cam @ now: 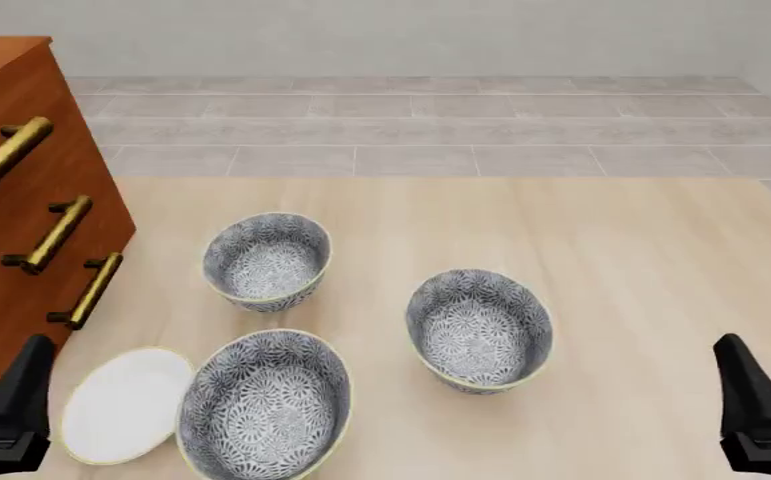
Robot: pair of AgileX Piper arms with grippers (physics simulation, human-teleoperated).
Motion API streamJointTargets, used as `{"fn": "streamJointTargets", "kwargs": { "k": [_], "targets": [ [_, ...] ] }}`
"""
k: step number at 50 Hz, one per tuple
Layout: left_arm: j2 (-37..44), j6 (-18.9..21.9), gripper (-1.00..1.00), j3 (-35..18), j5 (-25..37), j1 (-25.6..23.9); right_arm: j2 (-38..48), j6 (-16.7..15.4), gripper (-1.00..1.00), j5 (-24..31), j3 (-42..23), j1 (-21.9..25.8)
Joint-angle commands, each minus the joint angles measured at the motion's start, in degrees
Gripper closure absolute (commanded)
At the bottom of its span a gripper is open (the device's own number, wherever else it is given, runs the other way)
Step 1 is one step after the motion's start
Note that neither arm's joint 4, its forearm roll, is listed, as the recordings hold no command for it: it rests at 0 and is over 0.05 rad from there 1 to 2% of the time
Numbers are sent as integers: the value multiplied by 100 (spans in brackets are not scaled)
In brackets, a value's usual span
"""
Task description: Stack the bowl at the front on the bowl in the middle.
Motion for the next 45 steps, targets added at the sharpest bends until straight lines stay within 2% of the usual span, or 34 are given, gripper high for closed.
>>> {"fn": "streamJointTargets", "kwargs": {
  "k": [1,20,22,24,29,36,40,45],
  "targets": [
    [124,62,-100,-6,-90,-7,44,-49,-100,-40,-26,16],
    [161,97,-100,-6,-94,37,21,-160,-100,136,-148,256],
    [110,102,-100,-7,-47,46,242,-46,-100,98,-198,377],
    [124,93,-100,-4,-47,58,214,-97,-100,142,-256,390],
    [23,97,-100,-6,61,76,719,25,-100,70,-553,584],
    [-5,106,-100,-5,107,72,937,0,-100,73,-742,736],
    [-7,109,-100,-5,105,92,1360,20,-100,40,-1009,975],
    [36,121,-100,-3,72,94,2048,-132,-100,-215,-1296,1094]
  ]
}}
